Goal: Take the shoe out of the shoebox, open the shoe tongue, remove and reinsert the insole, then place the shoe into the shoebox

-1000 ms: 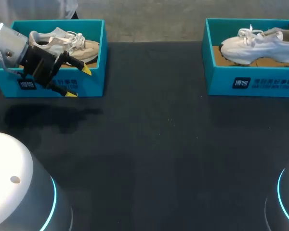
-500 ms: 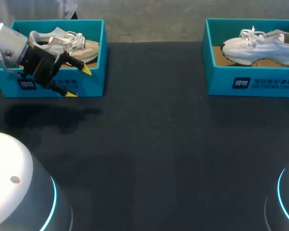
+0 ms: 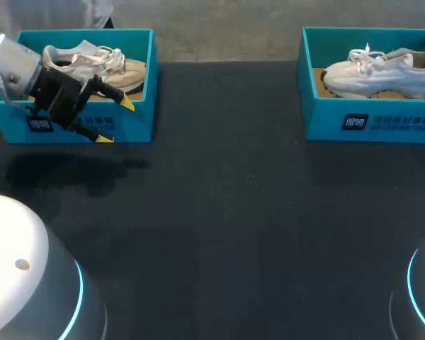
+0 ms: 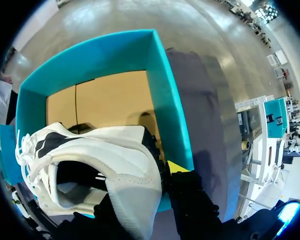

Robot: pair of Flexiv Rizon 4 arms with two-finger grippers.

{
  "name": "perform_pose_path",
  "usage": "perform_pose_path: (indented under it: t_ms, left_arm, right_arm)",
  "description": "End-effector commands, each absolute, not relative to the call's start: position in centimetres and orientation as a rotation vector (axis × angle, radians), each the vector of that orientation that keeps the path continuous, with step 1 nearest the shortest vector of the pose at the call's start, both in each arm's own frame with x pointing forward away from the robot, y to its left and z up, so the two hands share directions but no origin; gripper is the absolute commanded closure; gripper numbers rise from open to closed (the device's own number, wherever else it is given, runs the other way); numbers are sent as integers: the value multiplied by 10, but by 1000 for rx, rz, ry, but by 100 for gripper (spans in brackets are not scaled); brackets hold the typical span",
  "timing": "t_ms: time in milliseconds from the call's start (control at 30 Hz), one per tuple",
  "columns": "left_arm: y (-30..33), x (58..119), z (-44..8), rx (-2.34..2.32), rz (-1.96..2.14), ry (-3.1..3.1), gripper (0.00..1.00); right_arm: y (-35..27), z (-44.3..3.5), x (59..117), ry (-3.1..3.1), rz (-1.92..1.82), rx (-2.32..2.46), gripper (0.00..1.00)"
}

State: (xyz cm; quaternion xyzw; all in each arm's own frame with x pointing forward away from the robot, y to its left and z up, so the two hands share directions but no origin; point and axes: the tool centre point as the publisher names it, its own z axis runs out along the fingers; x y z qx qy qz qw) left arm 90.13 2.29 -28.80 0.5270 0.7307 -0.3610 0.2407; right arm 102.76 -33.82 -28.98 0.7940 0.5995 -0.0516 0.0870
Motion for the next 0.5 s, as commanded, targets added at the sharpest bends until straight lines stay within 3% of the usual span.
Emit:
perform_pose_path:
  t_ms: [33, 500]
  left_arm:
    - [23, 900, -287, 1443, -982, 2002, 0]
    - [23, 900, -287, 1443, -982, 2002, 0]
  right_arm:
    - [-333, -288, 1026, 1783, -165, 2354, 100]
    - [-334, -310, 1028, 1815, -183, 2357, 100]
